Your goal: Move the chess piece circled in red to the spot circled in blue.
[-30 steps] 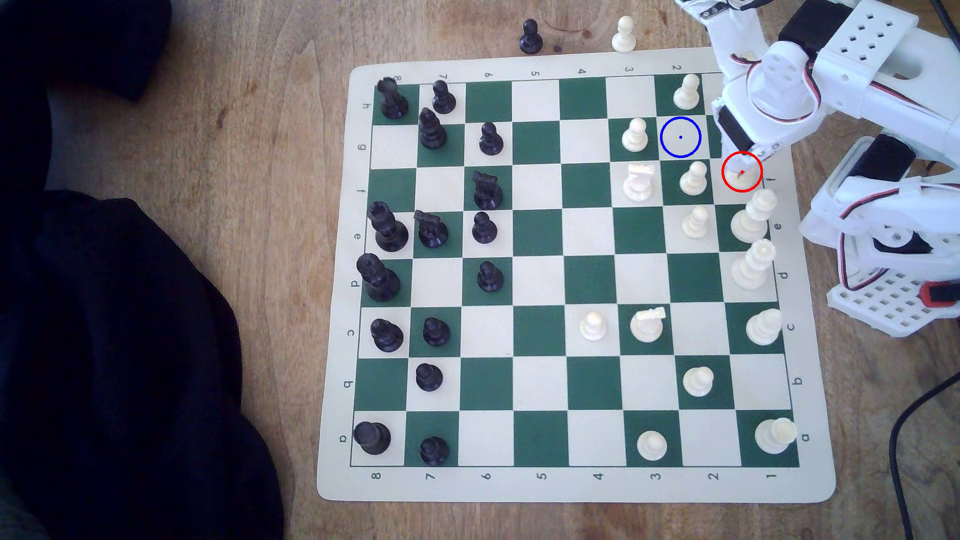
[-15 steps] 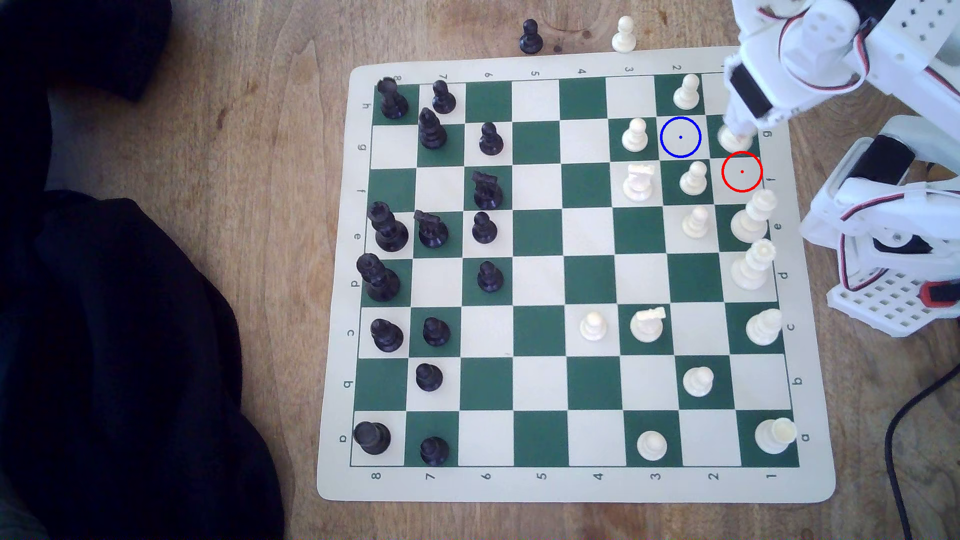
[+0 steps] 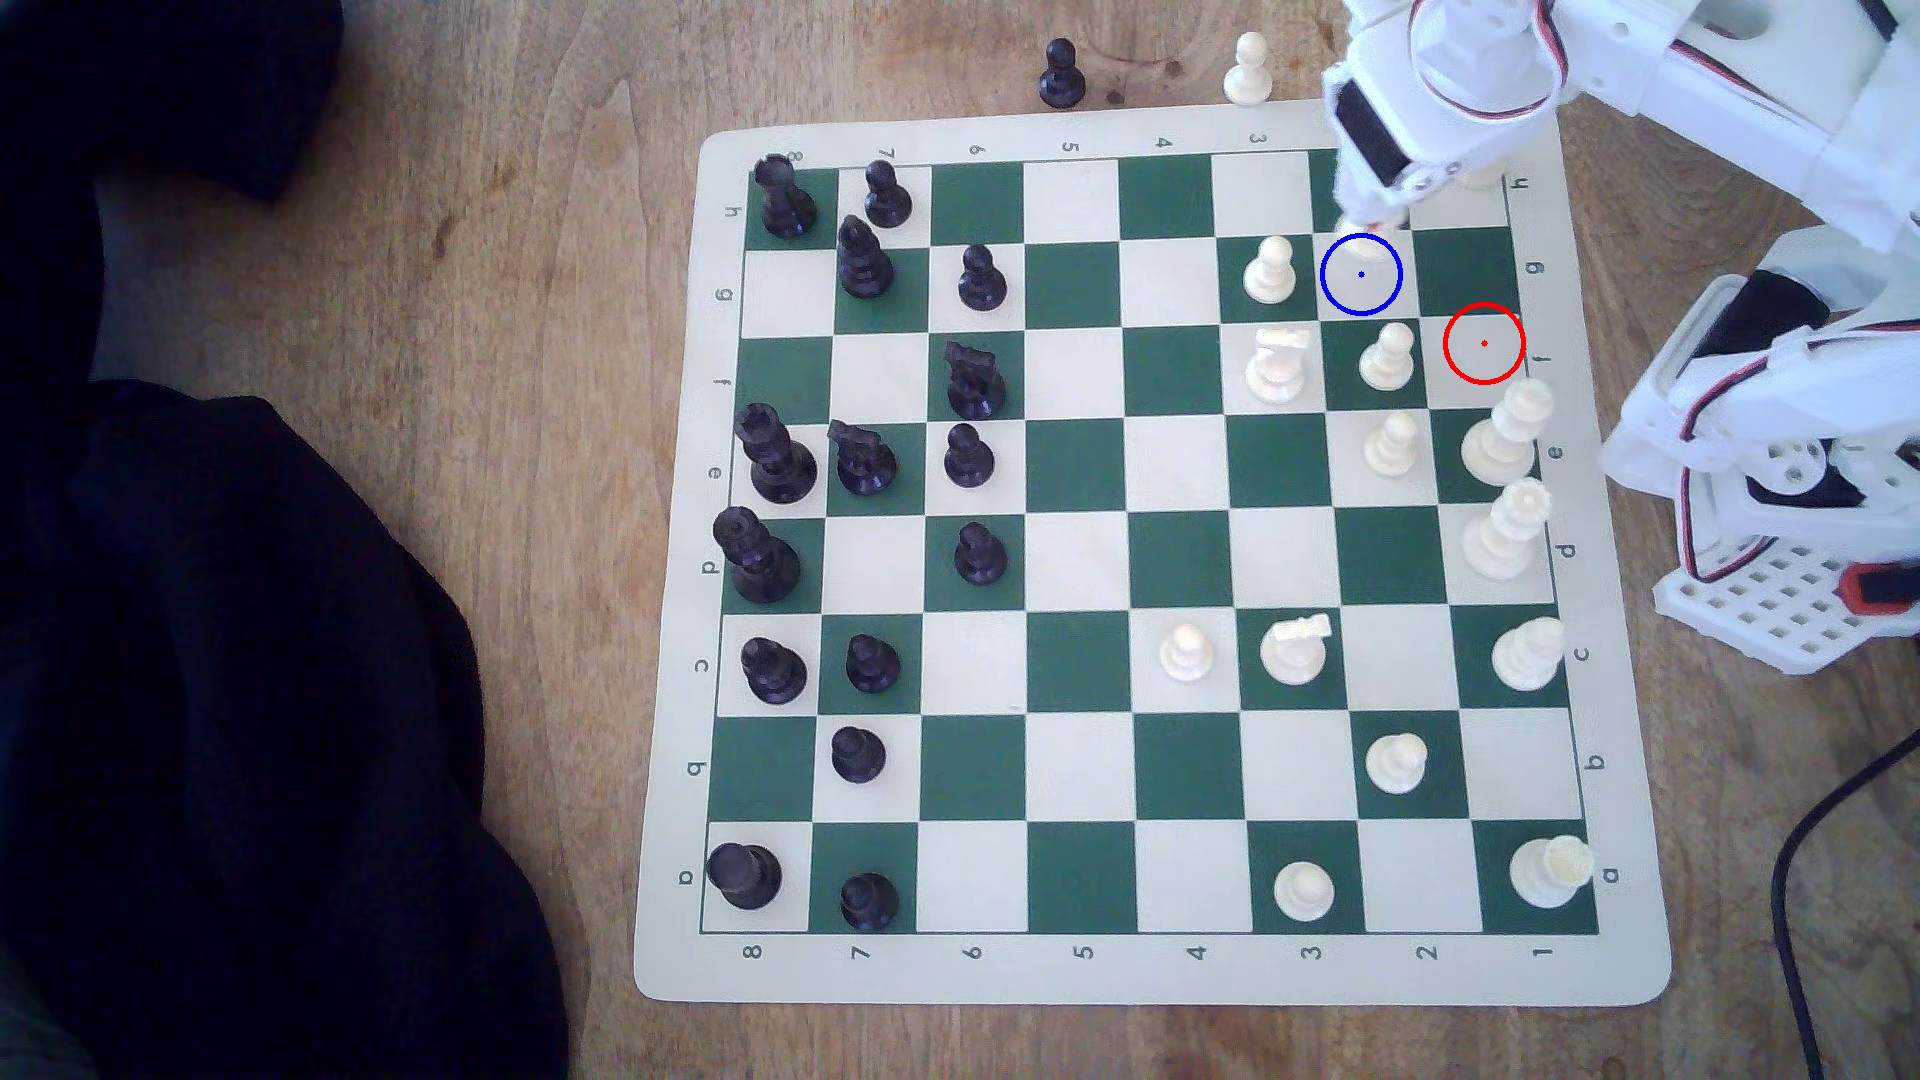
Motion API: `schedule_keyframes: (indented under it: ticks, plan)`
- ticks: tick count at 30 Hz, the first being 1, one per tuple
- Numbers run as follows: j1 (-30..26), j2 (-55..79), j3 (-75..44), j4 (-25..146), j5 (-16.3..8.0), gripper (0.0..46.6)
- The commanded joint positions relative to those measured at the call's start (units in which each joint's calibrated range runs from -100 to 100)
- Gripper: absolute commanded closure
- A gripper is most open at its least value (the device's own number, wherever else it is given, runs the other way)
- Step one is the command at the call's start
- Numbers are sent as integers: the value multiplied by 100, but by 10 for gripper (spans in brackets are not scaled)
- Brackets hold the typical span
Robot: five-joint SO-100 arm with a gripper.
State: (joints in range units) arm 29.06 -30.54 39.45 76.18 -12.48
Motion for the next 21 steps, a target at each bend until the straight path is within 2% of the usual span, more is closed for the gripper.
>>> schedule_keyframes:
  ticks: [1, 11, 21]
  plan:
    - [94, 100, 189, -419, 34, 464]
    - [297, 346, 661, -894, 137, 464]
    - [243, 482, 851, -1270, 142, 464]
